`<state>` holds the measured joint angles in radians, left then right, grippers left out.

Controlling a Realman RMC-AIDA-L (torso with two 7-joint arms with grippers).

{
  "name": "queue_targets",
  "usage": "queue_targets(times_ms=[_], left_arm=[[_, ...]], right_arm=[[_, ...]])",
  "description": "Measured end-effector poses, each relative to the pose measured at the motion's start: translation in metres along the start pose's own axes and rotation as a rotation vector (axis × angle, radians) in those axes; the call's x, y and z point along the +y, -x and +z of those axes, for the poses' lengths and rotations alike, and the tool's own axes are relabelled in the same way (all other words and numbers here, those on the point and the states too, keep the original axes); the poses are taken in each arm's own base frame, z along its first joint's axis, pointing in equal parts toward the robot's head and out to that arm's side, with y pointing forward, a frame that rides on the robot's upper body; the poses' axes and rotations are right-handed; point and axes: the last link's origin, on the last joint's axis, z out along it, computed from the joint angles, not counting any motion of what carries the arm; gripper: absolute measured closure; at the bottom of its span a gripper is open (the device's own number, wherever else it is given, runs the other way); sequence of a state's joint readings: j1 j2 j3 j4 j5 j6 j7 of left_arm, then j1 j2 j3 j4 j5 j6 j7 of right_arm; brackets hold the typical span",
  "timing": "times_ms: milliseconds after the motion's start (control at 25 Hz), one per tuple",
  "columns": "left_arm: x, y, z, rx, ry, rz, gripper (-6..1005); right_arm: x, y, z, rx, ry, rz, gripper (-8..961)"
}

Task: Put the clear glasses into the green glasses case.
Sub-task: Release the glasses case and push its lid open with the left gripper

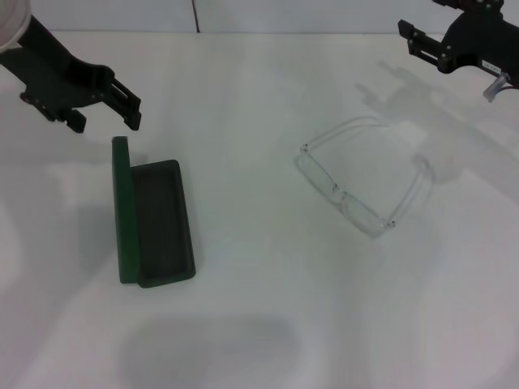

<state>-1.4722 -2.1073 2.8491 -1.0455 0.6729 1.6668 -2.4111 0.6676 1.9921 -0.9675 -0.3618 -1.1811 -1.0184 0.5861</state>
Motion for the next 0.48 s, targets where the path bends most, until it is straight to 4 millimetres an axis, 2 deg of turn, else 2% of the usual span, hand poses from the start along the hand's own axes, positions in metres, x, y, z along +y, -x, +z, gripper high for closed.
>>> queue_targets(times_ms=[480], left_arm=[[-0.0006, 0.0073, 0.0104, -0.102, -0.063, -0.035, 238]], right_arm=[[0.0012, -0.0029, -0.0058, -0.003, 0.004, -0.023, 319]])
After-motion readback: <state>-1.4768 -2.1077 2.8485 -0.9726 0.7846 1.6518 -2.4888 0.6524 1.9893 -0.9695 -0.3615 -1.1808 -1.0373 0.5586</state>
